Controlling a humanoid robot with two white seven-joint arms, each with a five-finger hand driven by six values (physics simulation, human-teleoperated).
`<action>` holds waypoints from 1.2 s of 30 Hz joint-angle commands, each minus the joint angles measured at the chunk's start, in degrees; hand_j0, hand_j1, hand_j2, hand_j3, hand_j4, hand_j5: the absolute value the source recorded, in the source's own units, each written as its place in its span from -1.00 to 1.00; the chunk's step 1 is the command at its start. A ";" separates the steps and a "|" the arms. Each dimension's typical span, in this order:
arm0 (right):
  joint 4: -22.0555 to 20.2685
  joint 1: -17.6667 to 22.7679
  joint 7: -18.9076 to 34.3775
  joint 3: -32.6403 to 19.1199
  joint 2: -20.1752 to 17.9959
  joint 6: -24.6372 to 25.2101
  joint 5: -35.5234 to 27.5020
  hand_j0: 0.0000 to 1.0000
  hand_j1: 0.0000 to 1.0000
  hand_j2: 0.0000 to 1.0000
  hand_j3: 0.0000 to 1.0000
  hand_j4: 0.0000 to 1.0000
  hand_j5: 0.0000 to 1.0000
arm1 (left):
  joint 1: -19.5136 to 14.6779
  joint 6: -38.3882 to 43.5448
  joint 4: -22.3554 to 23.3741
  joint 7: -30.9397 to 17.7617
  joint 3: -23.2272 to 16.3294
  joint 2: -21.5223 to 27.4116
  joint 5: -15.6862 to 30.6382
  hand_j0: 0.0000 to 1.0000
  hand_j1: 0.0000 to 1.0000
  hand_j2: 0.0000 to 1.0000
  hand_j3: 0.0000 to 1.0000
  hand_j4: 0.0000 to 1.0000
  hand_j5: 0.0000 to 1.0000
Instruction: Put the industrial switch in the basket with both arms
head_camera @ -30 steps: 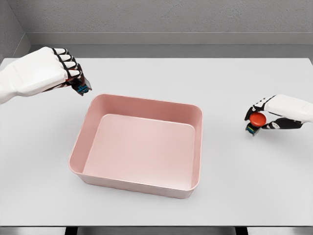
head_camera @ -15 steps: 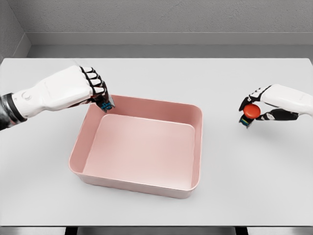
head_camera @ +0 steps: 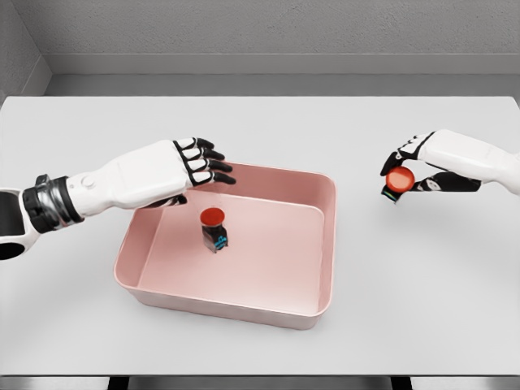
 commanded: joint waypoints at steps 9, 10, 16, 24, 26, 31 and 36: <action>-2.02 -1.23 -0.76 0.31 1.96 0.12 -0.47 0.00 0.00 0.00 0.00 0.00 0.00 | -4.04 0.04 0.08 -0.60 0.65 16.72 8.30 1.00 1.00 1.00 1.00 1.00 1.00; -2.20 -1.32 -0.76 0.39 2.22 0.12 -0.47 0.00 0.00 0.00 0.00 0.00 0.00 | -4.22 0.04 0.08 -1.12 0.57 17.95 8.21 1.00 1.00 1.00 1.00 1.00 1.00; -2.72 -2.11 -0.67 0.57 4.24 0.12 -0.47 -0.02 -0.02 -0.02 -0.02 -0.02 -0.02 | -3.69 0.04 0.08 -3.23 0.83 19.54 8.12 1.00 1.00 1.00 1.00 1.00 1.00; -4.75 -2.64 -0.67 0.57 4.95 0.12 -0.47 -0.04 -0.04 -0.04 -0.04 -0.04 -0.04 | -3.78 0.04 0.08 -3.23 0.74 19.54 8.12 1.00 1.00 1.00 1.00 1.00 1.00; -5.10 -2.90 -0.67 0.74 5.56 0.12 -0.47 -0.04 -0.04 -0.04 -0.04 -0.04 -0.04 | -3.87 0.04 0.08 -3.23 0.74 19.54 8.21 1.00 1.00 1.00 1.00 1.00 1.00; -5.62 -4.57 -0.59 3.21 7.14 0.12 -0.38 -0.05 -0.05 -0.05 -0.05 -0.05 -0.05 | -4.04 0.04 0.08 -3.23 0.74 19.54 8.21 1.00 1.00 1.00 1.00 1.00 1.00; -6.06 -6.68 -0.41 6.19 8.55 0.12 -0.30 -0.05 -0.05 -0.05 -0.05 -0.05 -0.05 | -4.04 0.04 0.08 -3.23 0.74 19.54 8.21 1.00 1.00 1.00 1.00 1.00 1.00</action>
